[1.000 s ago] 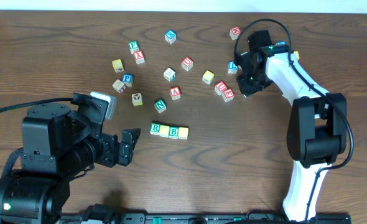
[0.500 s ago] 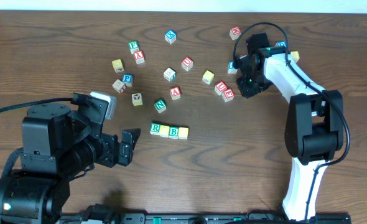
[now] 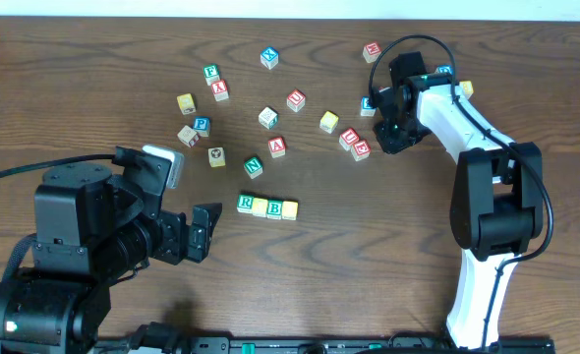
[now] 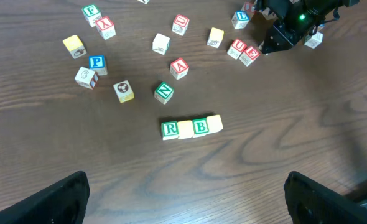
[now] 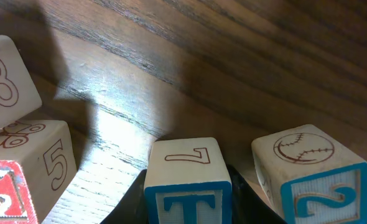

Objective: Spell out ROBOT
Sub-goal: 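Grasp the blue T block with the right gripper and lift, then carry the T block to the right of the O block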

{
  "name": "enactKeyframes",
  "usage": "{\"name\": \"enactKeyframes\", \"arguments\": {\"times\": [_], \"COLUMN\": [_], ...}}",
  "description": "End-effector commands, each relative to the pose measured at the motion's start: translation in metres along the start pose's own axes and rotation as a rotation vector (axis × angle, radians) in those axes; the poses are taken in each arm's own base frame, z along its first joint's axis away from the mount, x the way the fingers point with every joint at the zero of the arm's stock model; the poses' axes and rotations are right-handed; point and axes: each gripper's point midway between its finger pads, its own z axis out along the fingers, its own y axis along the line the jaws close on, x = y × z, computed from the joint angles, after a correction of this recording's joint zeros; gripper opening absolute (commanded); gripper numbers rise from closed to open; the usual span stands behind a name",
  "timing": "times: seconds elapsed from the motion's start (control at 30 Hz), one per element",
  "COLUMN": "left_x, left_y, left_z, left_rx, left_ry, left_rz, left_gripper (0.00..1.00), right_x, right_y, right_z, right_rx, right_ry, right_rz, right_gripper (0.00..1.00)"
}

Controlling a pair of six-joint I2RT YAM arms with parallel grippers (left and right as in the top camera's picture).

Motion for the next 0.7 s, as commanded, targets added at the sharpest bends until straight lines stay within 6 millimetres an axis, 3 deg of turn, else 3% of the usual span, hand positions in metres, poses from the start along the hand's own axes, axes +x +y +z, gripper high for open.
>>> {"name": "enactKeyframes", "arguments": {"times": [0.0, 0.37, 0.5, 0.67], "left_x": [0.000, 0.000, 0.000, 0.000], "left_y": [-0.001, -0.001, -0.001, -0.001], "left_z": [-0.001, -0.001, -0.001, -0.001], "left_rx": [0.008, 0.008, 0.008, 0.008], "left_ry": [-0.004, -0.003, -0.003, -0.004], "left_rz": [0.003, 0.002, 0.002, 0.003], "left_gripper": [0.98, 0.98, 0.98, 0.98], "right_x": [-0.004, -0.011, -0.007, 0.001], "right_y": [0.007, 0.015, 0.035, 0.074], "right_z": [-0.015, -0.092, -0.122, -0.143], "right_rx": [-0.017, -0.011, -0.025, -0.054], "right_ry": [-0.024, -0.133, -0.164, -0.158], "right_rz": [0.015, 0.250, 0.322, 0.382], "right_gripper": [0.13, 0.13, 0.14, 0.05]}}
